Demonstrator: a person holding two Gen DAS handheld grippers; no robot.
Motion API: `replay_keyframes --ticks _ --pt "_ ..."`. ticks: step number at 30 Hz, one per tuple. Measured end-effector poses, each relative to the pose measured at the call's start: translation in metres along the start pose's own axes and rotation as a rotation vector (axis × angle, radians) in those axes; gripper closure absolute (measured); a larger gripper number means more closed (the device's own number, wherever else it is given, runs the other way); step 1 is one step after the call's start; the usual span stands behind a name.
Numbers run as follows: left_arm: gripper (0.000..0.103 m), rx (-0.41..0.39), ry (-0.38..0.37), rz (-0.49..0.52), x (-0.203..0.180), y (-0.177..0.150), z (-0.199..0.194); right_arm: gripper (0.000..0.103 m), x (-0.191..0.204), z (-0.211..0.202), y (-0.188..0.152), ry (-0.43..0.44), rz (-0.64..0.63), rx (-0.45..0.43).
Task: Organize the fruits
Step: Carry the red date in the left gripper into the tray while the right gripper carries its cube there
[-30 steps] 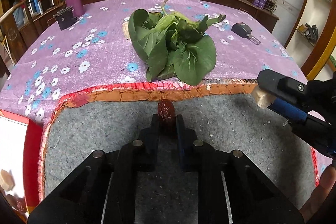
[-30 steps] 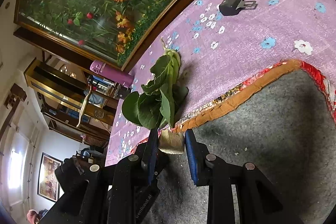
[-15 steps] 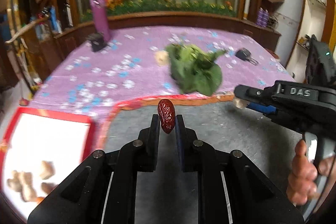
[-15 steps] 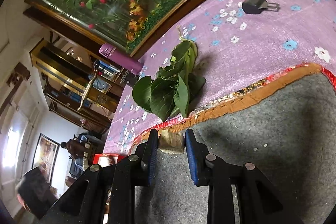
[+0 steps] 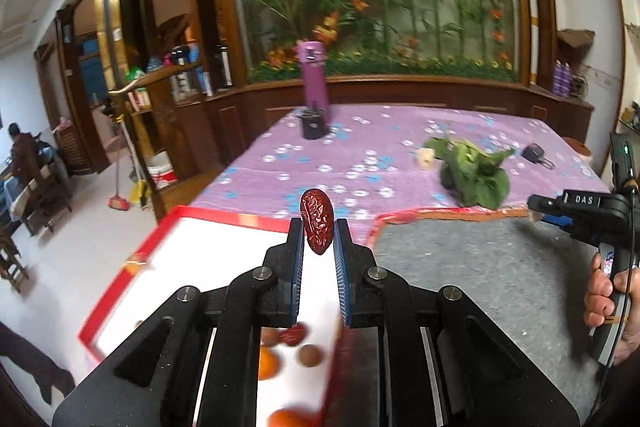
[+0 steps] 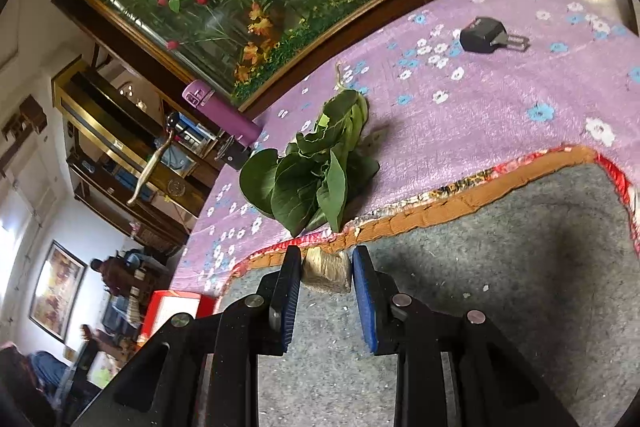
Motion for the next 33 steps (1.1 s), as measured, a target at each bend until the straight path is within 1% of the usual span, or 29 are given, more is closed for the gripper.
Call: replay_keyframes --ticks 5,7,8,11,16,18,21,25,28,33 --pt "0.089 -0.018 0.049 -0.032 0.029 -0.011 -0.016 0.077 0.009 0.003 -0.009 -0.030 -0.049 -0.013" --pt "0.089 -0.022 0.060 -0.047 0.040 -0.016 -0.020 0.077 0.019 0.005 -0.017 -0.020 -0.049 0.001" --pt "0.089 -0.021 0.066 -0.057 0.046 -0.019 -0.021 0.077 0.025 0.005 -0.021 -0.006 -0.051 0.011" --pt "0.089 -0.011 0.084 -0.075 0.059 -0.027 -0.019 0.077 0.060 0.006 -0.045 0.055 -0.104 0.049" --pt "0.089 0.012 0.101 -0.104 0.076 -0.040 -0.013 0.078 0.124 0.018 -0.095 0.159 -0.199 0.127" --pt "0.089 0.019 0.110 -0.112 0.082 -0.045 -0.011 0.078 0.147 0.023 -0.117 0.183 -0.241 0.150" --pt "0.089 0.035 0.123 -0.121 0.090 -0.052 -0.007 0.078 0.170 0.032 -0.143 0.205 -0.287 0.176" --pt "0.089 0.061 0.129 -0.138 0.100 -0.062 0.002 0.078 0.184 0.050 -0.173 0.212 -0.328 0.231" --pt "0.089 0.079 0.132 -0.149 0.106 -0.068 0.009 0.078 0.189 0.063 -0.190 0.205 -0.348 0.260" --pt "0.089 0.106 0.138 -0.164 0.114 -0.078 0.019 0.078 0.194 0.081 -0.206 0.200 -0.368 0.299"
Point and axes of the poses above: each gripper's, at about its wrist camera, not at the fingertips, and z roughly the way its jaws point, x to its left, y to its top, the point moved 3 cm from there along z, roughly the way its jaws point, and after that the axes turned 13 degrees about z, right-handed, at the moved point
